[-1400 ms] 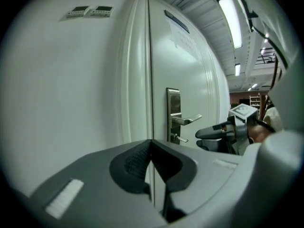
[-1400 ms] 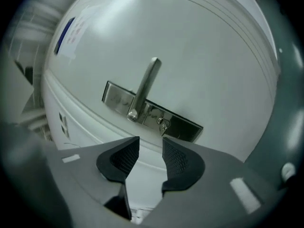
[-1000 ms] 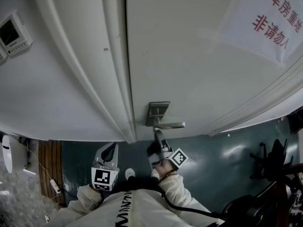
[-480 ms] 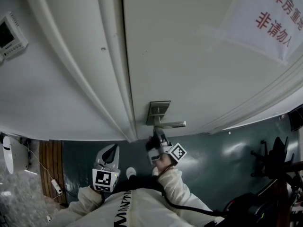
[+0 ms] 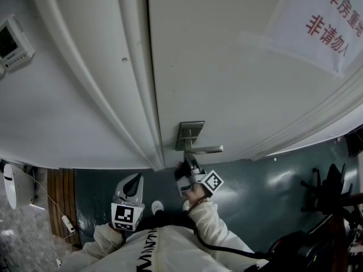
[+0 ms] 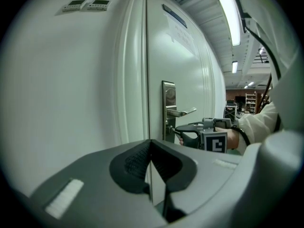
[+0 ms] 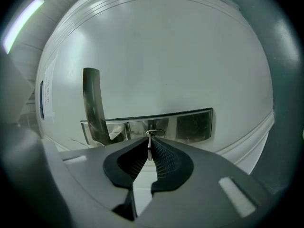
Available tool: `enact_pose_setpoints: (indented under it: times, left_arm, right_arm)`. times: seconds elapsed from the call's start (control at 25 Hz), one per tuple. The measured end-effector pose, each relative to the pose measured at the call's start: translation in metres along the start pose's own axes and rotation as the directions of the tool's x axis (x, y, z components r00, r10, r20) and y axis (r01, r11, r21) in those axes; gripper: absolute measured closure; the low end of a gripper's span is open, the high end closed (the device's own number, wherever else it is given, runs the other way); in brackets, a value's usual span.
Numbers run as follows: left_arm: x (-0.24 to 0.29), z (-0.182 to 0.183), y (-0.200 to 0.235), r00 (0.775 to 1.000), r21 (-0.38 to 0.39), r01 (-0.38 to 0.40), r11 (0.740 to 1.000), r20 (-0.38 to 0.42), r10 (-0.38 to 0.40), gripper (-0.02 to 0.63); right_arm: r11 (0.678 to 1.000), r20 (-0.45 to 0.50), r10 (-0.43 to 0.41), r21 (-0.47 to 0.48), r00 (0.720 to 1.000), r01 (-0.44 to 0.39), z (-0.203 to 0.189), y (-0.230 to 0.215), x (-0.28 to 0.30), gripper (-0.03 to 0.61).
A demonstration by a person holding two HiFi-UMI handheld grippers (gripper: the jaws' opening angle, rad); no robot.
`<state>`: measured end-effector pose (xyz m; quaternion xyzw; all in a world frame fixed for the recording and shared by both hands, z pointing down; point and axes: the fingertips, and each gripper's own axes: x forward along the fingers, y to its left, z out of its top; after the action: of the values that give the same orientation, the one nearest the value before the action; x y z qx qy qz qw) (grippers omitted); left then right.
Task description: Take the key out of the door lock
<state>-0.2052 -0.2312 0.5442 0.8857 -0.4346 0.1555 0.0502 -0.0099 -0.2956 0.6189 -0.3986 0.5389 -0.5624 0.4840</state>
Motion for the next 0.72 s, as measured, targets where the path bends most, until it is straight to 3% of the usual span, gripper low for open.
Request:
enact_pose_setpoints:
  times: [0.72]
  left_arm:
    - [-0.0027,-0.0052,-0.0045,1.000,-0.007,0.007,1.000,-0.008,-0.007,0.615]
  right_arm:
    - [1.000,0.006,-0.008,-0.014,1.000,0.008,-0.0002,0.0018,-0.0025,0.555]
